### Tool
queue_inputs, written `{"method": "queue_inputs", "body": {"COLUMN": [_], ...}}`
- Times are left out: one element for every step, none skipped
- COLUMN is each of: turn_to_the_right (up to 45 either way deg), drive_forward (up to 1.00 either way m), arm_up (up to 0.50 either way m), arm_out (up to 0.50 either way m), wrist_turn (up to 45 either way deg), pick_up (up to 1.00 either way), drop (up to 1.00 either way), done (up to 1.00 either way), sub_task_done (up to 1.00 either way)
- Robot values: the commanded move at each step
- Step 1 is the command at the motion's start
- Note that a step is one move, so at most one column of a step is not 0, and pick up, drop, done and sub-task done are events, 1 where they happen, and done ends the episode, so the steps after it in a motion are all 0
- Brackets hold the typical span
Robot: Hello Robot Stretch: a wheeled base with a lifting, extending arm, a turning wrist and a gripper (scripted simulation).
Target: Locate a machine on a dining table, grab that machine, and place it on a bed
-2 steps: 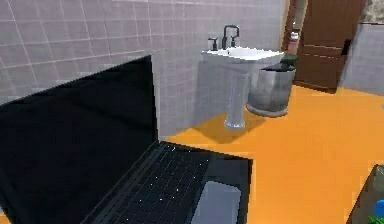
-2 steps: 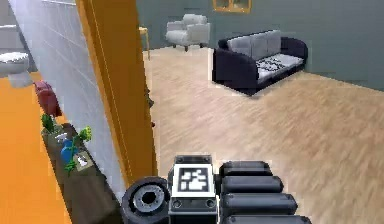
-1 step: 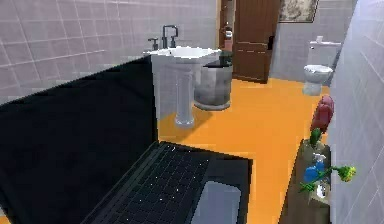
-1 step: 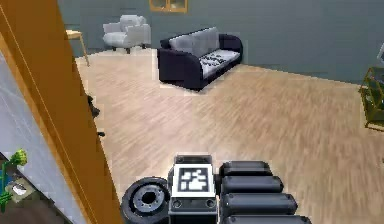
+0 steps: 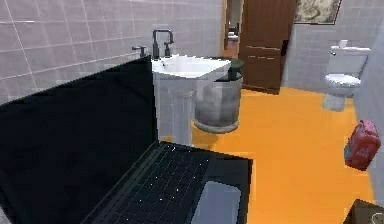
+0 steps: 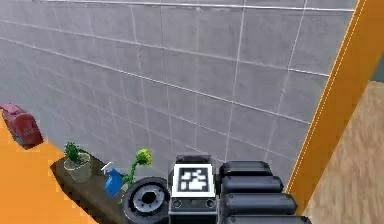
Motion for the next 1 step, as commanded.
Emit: {"method": "queue_inputs", "body": {"turn_to_the_right": [24.0], "drive_forward": [0.0], "arm_up": [0.0], "arm_out": [0.0], "wrist_turn": [0.0], "pick_up": [0.0], "drop": [0.0], "done": [0.0], "sub_task_done": [0.0]}}
